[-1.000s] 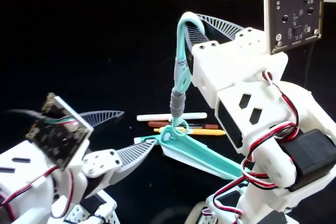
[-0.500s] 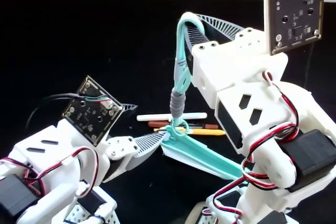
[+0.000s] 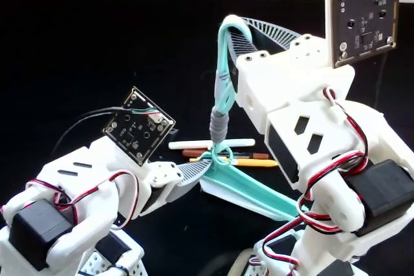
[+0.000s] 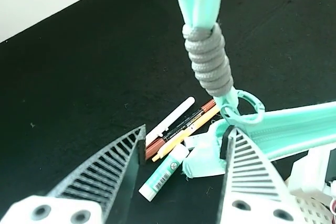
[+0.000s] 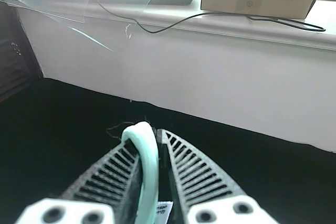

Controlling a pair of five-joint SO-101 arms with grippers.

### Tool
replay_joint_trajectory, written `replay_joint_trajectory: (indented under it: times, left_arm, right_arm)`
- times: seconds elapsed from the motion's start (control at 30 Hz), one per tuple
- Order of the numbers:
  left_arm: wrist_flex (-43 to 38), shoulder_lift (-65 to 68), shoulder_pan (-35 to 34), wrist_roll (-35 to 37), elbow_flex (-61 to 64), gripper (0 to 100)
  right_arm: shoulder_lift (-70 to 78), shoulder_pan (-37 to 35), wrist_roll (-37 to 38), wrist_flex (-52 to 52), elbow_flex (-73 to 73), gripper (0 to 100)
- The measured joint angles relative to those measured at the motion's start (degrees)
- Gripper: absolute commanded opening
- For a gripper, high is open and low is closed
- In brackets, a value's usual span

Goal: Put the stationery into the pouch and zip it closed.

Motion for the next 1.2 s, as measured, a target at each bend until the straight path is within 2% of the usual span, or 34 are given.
replay_joint_trajectory:
  times: [0.13, 0.33, 0.6, 0.83, 0.93, 1.13, 1.2]
  left_arm:
    - [0.0, 0.0, -0.1, 0.0, 0.2, 23]
    - [0.0, 0.0, 0.3, 0.0, 0.4, 1]
    - [0.5, 0.1, 2.8, -5.5, 0.4, 1]
    - [0.7, -0.4, 2.9, -5.9, 0.4, 1]
    - [0.8, 0.0, -1.3, -5.9, -1.1, 1]
    - [0.1, 0.1, -15.1, -5.9, -4.2, 1]
    - [-0.2, 0.1, -17.3, -6.0, -4.4, 1]
  right_arm:
    - [0.0, 1.5, 0.0, 0.0, 0.0, 0.8]
    - [0.0, 1.8, 0.0, 0.0, 0.0, 0.8]
    - [0.0, 1.8, 0.0, 0.0, 0.0, 0.8]
    - [0.0, 1.8, 0.0, 0.0, 0.0, 0.8]
    - [0.0, 1.8, 0.0, 0.0, 0.0, 0.8]
    - [0.0, 1.8, 0.0, 0.0, 0.0, 0.8]
    - [0.0, 1.8, 0.0, 0.0, 0.0, 0.8]
